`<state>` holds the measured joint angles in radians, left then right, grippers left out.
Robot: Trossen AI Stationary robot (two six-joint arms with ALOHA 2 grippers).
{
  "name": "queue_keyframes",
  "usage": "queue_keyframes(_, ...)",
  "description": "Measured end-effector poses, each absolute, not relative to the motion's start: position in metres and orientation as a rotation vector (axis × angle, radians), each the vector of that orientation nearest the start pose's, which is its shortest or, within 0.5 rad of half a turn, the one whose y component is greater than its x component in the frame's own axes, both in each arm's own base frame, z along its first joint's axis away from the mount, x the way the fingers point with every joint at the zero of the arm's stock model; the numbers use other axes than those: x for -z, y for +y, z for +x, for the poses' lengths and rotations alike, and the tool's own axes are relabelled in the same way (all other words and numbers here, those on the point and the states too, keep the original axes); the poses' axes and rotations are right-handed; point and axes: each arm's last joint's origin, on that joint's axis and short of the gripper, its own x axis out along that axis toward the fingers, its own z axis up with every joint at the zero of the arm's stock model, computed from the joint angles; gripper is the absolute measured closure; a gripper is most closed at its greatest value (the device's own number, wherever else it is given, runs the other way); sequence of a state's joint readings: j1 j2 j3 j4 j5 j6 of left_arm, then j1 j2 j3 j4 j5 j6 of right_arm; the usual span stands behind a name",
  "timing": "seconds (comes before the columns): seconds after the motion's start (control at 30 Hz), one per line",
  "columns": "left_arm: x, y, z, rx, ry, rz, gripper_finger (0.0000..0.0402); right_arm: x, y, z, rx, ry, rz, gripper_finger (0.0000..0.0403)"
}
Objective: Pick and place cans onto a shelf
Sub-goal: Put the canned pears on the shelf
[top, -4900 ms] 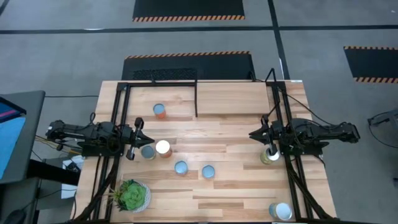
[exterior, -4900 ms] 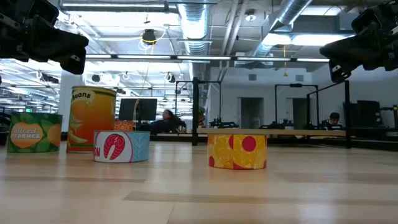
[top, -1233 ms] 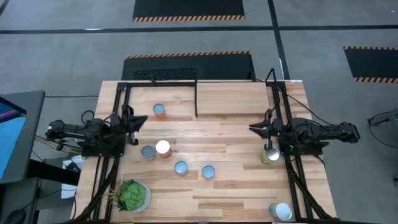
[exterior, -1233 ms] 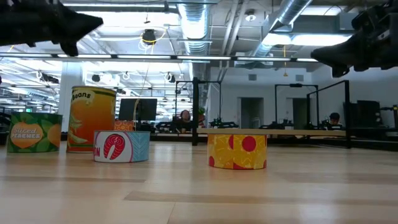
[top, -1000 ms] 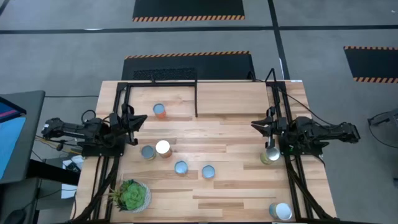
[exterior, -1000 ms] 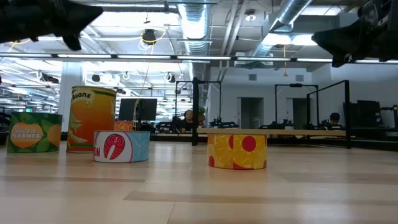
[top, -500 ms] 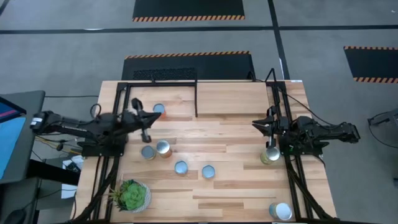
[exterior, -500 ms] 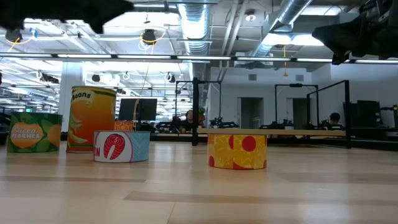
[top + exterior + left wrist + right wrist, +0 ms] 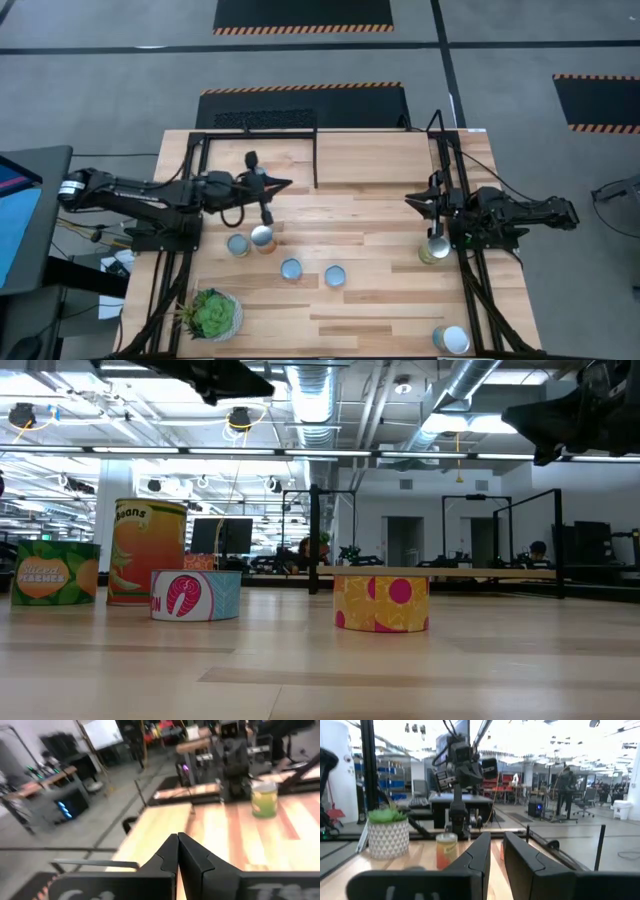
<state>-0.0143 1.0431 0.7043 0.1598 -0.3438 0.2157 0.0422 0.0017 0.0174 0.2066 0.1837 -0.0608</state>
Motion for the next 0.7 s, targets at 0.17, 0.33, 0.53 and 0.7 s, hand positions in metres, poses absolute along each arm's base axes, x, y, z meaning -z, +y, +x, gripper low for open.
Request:
queue_keyframes(0.17, -0.276, 0.005, 0.251, -0.258, 0.348, 0.251, 0.0401, -0.186, -0.001, 0.095, 0.138, -0.195, 0.031, 0.0323)
queue_keyframes(0.33, -0.275, 0.005, 0.252, -0.255, 0.455, 0.268, 0.0401, -0.195, 0.003, 0.094, 0.062, -0.252, 0.086, 0.0323)
queue_keyframes(0.53, -0.28, 0.002, 0.232, -0.239, 0.519, 0.274, 0.0401, -0.225, 0.007, 0.103, 0.024, -0.2, 0.065, 0.0323)
queue_keyframes(0.7, -0.284, 0.0, 0.216, -0.243, 0.552, 0.222, 0.0401, -0.253, 0.01, 0.134, 0.032, -0.058, -0.033, 0.0323)
